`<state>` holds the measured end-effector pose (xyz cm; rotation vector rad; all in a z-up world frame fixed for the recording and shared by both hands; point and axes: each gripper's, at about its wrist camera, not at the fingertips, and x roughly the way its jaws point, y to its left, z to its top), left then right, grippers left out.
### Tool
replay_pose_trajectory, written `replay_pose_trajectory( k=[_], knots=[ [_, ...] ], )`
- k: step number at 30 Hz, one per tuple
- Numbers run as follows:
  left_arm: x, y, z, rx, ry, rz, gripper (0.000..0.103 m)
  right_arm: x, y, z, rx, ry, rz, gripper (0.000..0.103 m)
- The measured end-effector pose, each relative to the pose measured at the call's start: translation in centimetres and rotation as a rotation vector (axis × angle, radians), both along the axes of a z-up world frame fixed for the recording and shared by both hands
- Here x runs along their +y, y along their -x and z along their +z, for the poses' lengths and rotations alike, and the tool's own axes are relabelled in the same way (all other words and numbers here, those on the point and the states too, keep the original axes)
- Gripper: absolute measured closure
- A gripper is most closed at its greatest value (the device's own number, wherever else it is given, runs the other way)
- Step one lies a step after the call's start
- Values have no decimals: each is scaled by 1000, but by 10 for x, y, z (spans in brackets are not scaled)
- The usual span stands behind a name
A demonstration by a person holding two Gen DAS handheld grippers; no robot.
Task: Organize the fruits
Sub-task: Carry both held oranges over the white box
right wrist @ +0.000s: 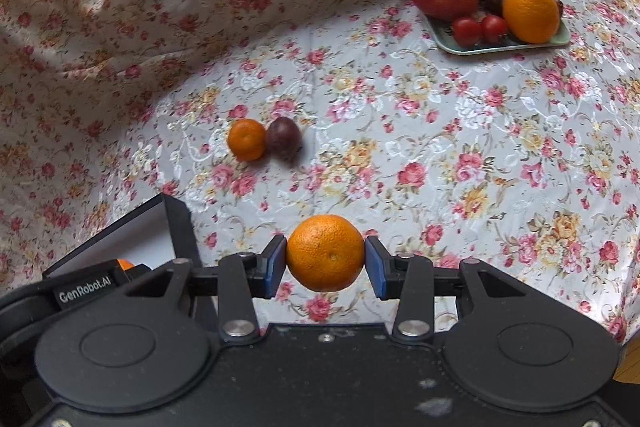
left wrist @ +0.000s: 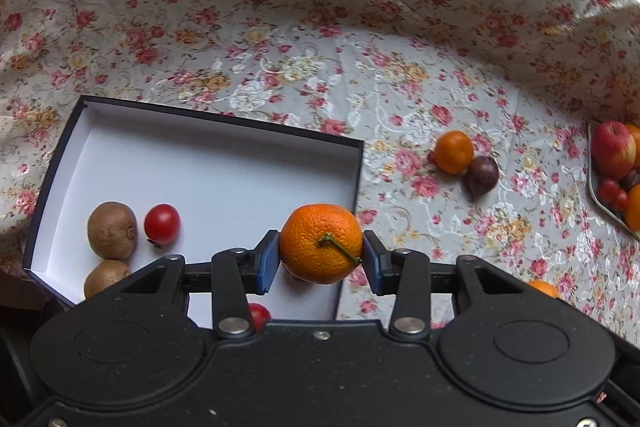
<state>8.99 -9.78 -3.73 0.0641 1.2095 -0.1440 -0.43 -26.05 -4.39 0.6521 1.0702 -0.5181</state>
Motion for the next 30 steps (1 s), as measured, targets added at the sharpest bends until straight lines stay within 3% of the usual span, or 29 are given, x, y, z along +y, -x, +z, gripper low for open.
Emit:
replay_pose_trajectory(
  k=[9, 18, 30],
  knots=[
    [71, -28, 7, -40, -19, 160, 52, 58, -43, 9, -76, -4, 132, 59],
    [137, -38, -2, -45, -86, 271, 52, 116, -79, 12, -129, -7, 251, 58],
    [172, -42, -13, -13, -92, 309, 52, 173, -96, -6, -105, 63, 396, 58]
  ],
)
